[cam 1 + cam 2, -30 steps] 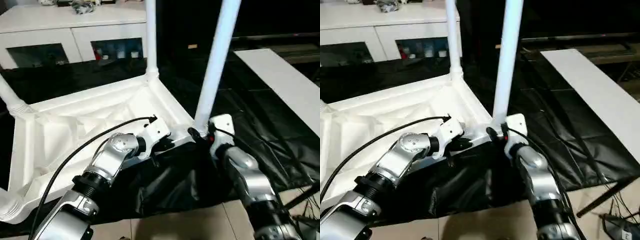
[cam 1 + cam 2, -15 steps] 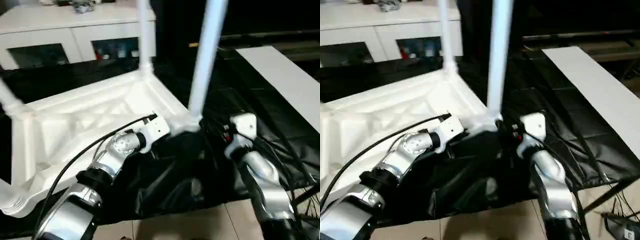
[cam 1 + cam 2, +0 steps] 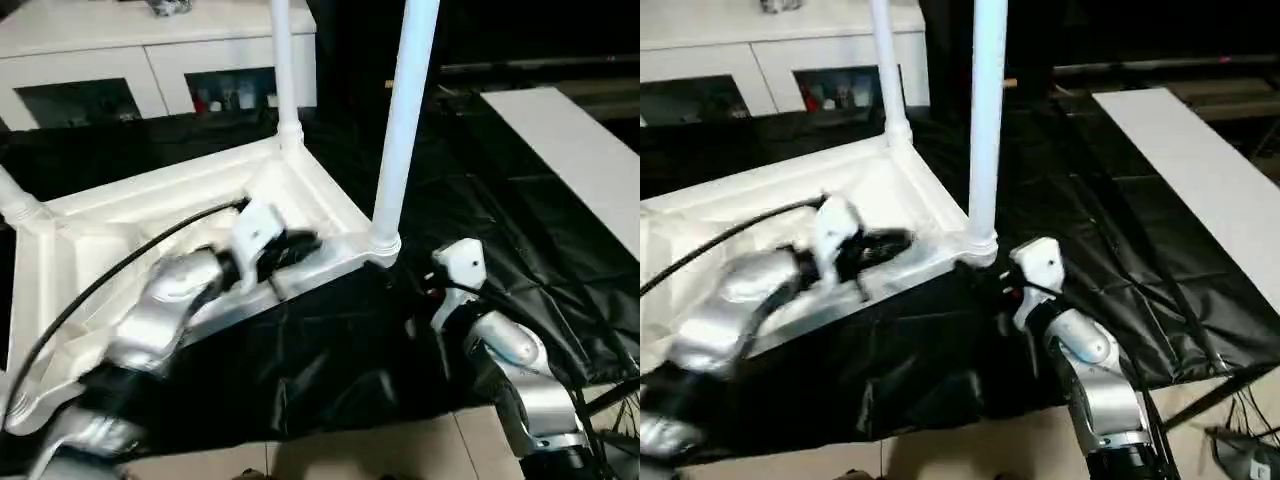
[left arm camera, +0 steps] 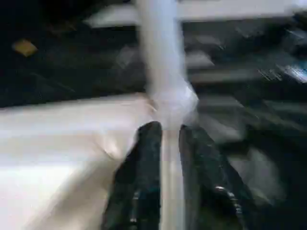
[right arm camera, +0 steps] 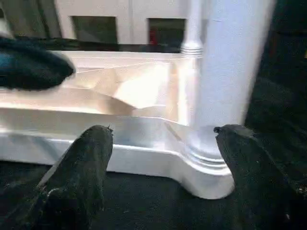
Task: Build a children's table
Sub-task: Rotate leg to tighten, then rotate table base
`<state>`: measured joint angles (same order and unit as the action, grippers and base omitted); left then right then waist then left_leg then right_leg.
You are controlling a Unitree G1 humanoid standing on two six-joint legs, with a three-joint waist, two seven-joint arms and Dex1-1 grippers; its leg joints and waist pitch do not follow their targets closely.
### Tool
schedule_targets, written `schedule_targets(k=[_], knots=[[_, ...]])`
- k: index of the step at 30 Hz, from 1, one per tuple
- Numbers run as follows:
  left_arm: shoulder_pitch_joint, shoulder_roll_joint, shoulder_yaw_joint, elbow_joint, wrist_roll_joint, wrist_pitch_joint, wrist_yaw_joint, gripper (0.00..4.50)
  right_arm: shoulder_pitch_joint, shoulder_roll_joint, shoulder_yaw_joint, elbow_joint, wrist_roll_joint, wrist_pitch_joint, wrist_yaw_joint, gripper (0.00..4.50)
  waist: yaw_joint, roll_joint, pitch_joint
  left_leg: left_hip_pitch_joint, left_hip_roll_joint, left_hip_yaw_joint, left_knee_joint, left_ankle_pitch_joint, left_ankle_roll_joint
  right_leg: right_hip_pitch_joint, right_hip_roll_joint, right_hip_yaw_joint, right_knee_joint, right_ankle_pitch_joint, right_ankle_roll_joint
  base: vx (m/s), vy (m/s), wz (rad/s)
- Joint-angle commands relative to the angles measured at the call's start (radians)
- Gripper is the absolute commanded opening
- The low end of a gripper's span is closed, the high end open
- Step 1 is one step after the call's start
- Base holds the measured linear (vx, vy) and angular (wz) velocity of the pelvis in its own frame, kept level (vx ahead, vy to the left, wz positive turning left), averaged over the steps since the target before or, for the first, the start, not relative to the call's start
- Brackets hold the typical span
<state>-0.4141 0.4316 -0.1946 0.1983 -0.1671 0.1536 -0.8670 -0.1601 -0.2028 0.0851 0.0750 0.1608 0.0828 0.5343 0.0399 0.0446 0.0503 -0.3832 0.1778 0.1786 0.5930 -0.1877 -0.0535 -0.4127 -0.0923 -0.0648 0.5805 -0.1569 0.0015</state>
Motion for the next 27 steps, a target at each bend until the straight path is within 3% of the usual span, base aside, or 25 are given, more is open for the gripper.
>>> schedule_targets(k=[1, 2, 5, 8, 9, 11, 12, 14, 19, 24, 27], knots=[[0.012, 0.048, 0.008, -0.049, -0.001, 0.069, -0.057, 1.07, -0.012, -0.009, 0.012, -0.021, 0.008, 0.012, 0.025, 3.81, -0.001, -0.005, -0.058, 0.022, 0.049, -0.015, -0.084, -0.292, 0.036, 0.042, -0.045, 0.038, -0.062, -0.374, -0.179, 0.000, 0.000, 0.00], [0.019, 0.089, 0.015, -0.056, 0.018, 0.087, -0.080, 1.21, -0.016, -0.012, 0.019, -0.019, 0.005, 0.010, 0.033, 3.81, -0.003, -0.009, -0.057, 0.022, 0.048, -0.014, -0.085, -0.301, 0.031, 0.040, -0.043, 0.039, -0.064, -0.375, -0.174, 0.000, 0.000, 0.00], [0.036, 0.199, 0.040, -0.074, 0.069, 0.124, -0.101, 1.39, -0.023, -0.020, 0.033, -0.012, -0.004, 0.004, 0.049, 3.81, -0.008, -0.005, -0.055, 0.024, 0.044, -0.016, -0.088, -0.324, 0.010, 0.038, -0.041, 0.040, -0.065, -0.377, -0.161, 0.000, 0.000, 0.00], [0.060, 0.289, 0.053, -0.119, 0.060, 0.195, -0.112, 1.77, -0.024, -0.023, 0.038, -0.008, -0.001, 0.008, 0.060, 3.81, -0.006, -0.005, -0.057, 0.025, 0.043, -0.018, -0.088, -0.327, 0.001, 0.038, -0.045, 0.042, -0.062, -0.387, -0.158, 0.000, 0.000, 0.00], [0.078, 0.338, 0.055, -0.147, 0.059, 0.225, -0.135, 1.77, -0.024, -0.026, 0.041, -0.005, -0.003, 0.006, 0.063, 3.81, -0.008, -0.008, -0.055, 0.025, 0.043, -0.016, -0.088, -0.330, 0.003, 0.035, -0.043, 0.043, -0.062, -0.386, -0.163, 0.000, 0.000, 0.00], [0.106, 0.402, 0.062, -0.183, 0.057, 0.276, -0.167, 1.79, -0.024, -0.026, 0.041, -0.002, 0.001, 0.009, 0.068, 3.81, -0.011, -0.004, -0.054, 0.021, 0.043, -0.019, -0.091, -0.338, 0.000, 0.037, -0.043, 0.043, -0.058, -0.397, -0.161, 0.000, 0.000, 0.00], [0.120, 0.422, 0.066, -0.197, 0.051, 0.296, -0.183, 1.84, -0.023, -0.026, 0.042, -0.001, 0.000, 0.008, 0.070, 3.81, -0.010, -0.007, -0.054, 0.027, 0.041, -0.016, -0.089, -0.344, -0.002, 0.032, -0.040, 0.044, -0.063, -0.399, -0.160, 0.000, 0.000, 0.00], [0.154, 0.469, 0.078, -0.231, 0.040, 0.338, -0.217, 2.15, -0.021, -0.028, 0.044, 0.001, 0.000, 0.008, 0.073, 3.81, -0.007, -0.005, -0.056, 0.028, 0.043, -0.016, -0.086, -0.325, -0.002, 0.031, -0.043, 0.047, -0.058, -0.362, -0.178, 0.000, 0.000, 0.00], [0.183, 0.524, 0.062, -0.214, 0.104, 0.310, -0.230, 2.19, -0.021, -0.031, 0.049, 0.006, 0.000, 0.004, 0.078, 3.81, -0.004, -0.006, -0.057, 0.023, 0.041, -0.018, -0.088, -0.323, -0.002, 0.036, -0.040, 0.046, -0.054, -0.340, -0.176, 0.000, 0.000, 0.00], [0.182, 0.519, 0.037, -0.221, 0.086, 0.353, -0.218, 2.19, -0.024, -0.036, 0.059, 0.007, -0.003, 0.005, 0.090, 3.81, -0.007, -0.005, -0.058, 0.027, 0.040, -0.019, -0.088, -0.352, -0.015, 0.034, -0.041, 0.047, -0.055, -0.356, -0.177, 0.000, 0.000, 0.00], [0.167, 0.490, 0.028, -0.165, 0.133, 0.312, -0.182, 1.83, -0.015, -0.048, 0.078, -0.016, 0.006, 0.020, 0.128, 3.81, -0.007, -0.007, -0.056, 0.028, 0.038, -0.020, -0.086, -0.368, -0.013, 0.035, -0.041, 0.046, -0.059, -0.379, -0.169, 0.000, 0.000, 0.00]])
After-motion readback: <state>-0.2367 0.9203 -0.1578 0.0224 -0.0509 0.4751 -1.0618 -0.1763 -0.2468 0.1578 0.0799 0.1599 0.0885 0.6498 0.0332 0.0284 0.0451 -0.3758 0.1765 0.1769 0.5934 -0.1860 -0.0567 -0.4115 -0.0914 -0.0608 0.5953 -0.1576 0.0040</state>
